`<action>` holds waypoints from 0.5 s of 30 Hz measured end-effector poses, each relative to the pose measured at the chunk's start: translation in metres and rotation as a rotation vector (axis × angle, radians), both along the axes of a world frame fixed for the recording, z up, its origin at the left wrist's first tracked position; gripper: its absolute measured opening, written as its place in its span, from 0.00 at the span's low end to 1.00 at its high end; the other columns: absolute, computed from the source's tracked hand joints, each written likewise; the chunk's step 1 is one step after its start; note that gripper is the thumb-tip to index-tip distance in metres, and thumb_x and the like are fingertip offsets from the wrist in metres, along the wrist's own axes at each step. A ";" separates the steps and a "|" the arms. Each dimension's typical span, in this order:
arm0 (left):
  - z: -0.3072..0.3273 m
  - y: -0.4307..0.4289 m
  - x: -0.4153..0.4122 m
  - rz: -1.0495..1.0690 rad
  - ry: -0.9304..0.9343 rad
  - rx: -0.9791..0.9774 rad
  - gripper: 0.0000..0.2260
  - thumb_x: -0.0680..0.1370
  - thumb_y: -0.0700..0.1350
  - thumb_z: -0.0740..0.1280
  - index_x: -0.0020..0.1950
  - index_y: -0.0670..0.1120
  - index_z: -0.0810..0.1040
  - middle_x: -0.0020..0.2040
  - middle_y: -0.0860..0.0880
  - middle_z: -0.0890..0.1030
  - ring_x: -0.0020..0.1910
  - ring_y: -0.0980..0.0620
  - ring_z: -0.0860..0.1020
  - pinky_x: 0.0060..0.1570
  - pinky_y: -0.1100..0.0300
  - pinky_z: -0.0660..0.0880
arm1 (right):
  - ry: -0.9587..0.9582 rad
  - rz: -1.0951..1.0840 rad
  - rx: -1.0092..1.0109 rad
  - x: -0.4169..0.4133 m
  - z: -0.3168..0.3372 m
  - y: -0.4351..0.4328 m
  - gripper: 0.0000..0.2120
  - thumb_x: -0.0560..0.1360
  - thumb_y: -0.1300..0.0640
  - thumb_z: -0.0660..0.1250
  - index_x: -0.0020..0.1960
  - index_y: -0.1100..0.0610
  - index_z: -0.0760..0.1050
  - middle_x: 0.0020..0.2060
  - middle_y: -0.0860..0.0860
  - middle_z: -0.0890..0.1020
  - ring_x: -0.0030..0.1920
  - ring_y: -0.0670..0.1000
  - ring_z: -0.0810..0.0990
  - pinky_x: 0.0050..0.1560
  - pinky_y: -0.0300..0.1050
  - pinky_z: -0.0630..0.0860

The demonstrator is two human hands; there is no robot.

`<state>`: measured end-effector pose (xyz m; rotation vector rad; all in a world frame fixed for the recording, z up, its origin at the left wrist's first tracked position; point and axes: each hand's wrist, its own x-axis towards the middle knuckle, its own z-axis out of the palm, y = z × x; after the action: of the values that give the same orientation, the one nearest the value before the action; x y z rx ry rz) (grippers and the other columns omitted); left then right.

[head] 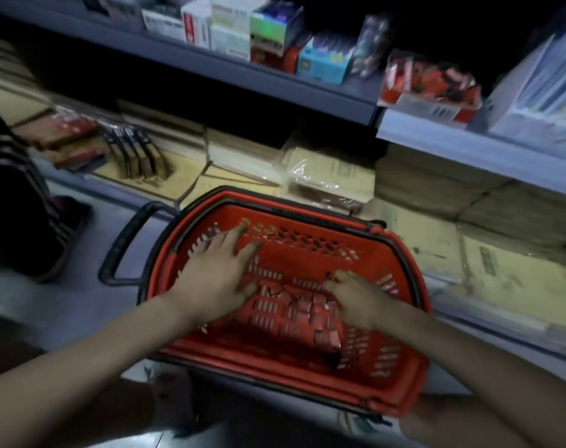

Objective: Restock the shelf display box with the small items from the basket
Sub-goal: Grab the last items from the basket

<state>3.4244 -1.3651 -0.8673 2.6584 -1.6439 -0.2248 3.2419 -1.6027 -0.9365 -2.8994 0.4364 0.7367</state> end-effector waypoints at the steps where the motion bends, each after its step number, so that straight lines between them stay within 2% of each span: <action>1: -0.007 0.004 0.003 -0.003 0.001 0.031 0.34 0.77 0.60 0.68 0.80 0.50 0.64 0.79 0.39 0.62 0.76 0.36 0.65 0.69 0.41 0.68 | 0.089 -0.009 0.002 0.005 -0.020 0.001 0.29 0.74 0.50 0.71 0.73 0.51 0.68 0.66 0.56 0.70 0.68 0.61 0.72 0.67 0.50 0.72; 4: -0.028 0.018 0.013 0.014 0.034 0.176 0.34 0.80 0.61 0.63 0.82 0.51 0.58 0.81 0.40 0.57 0.79 0.38 0.60 0.72 0.43 0.64 | 0.260 -0.053 0.036 0.020 -0.080 0.003 0.45 0.70 0.47 0.76 0.81 0.46 0.57 0.77 0.62 0.58 0.75 0.65 0.64 0.71 0.52 0.71; 5: -0.033 0.023 0.016 0.015 0.037 0.203 0.33 0.79 0.60 0.63 0.82 0.50 0.59 0.81 0.40 0.58 0.78 0.38 0.62 0.70 0.43 0.66 | 0.291 -0.070 0.048 0.025 -0.098 0.003 0.50 0.69 0.46 0.77 0.82 0.44 0.52 0.79 0.62 0.54 0.77 0.66 0.60 0.73 0.54 0.69; 8: -0.048 0.032 0.028 -0.035 0.011 0.263 0.29 0.74 0.58 0.70 0.73 0.48 0.74 0.69 0.39 0.73 0.63 0.37 0.77 0.55 0.44 0.77 | 0.332 -0.105 0.048 0.037 -0.144 0.004 0.54 0.69 0.43 0.76 0.82 0.41 0.42 0.80 0.59 0.48 0.79 0.65 0.53 0.75 0.60 0.65; 10: -0.059 0.040 0.035 -0.044 -0.017 0.275 0.26 0.70 0.58 0.73 0.65 0.47 0.80 0.59 0.41 0.78 0.52 0.39 0.81 0.46 0.47 0.78 | 0.336 -0.112 0.028 0.035 -0.165 0.006 0.56 0.70 0.42 0.75 0.81 0.41 0.36 0.81 0.57 0.44 0.80 0.64 0.46 0.75 0.63 0.62; 12: -0.066 0.046 0.040 -0.072 -0.045 0.274 0.24 0.69 0.56 0.75 0.62 0.47 0.82 0.53 0.42 0.80 0.46 0.40 0.81 0.43 0.49 0.77 | 0.337 -0.072 0.007 0.025 -0.179 0.003 0.56 0.71 0.49 0.74 0.81 0.42 0.35 0.81 0.56 0.38 0.81 0.64 0.39 0.77 0.64 0.59; 13: -0.068 0.047 0.042 -0.084 -0.050 0.276 0.23 0.69 0.56 0.75 0.60 0.46 0.82 0.52 0.42 0.80 0.45 0.40 0.81 0.43 0.49 0.77 | 0.319 -0.030 0.000 0.017 -0.184 0.002 0.54 0.71 0.52 0.74 0.82 0.43 0.38 0.81 0.56 0.40 0.81 0.64 0.40 0.77 0.64 0.58; 15: -0.068 0.047 0.044 -0.093 -0.056 0.263 0.21 0.69 0.55 0.75 0.58 0.46 0.83 0.51 0.42 0.80 0.45 0.40 0.81 0.43 0.48 0.78 | 0.273 0.072 -0.017 0.002 -0.186 -0.004 0.47 0.73 0.55 0.74 0.82 0.45 0.48 0.80 0.56 0.49 0.79 0.63 0.48 0.76 0.63 0.61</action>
<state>3.4681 -1.3183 -0.9358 2.7967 -1.8786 -0.3983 3.2436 -1.6071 -1.1221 -2.8510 0.3663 1.1531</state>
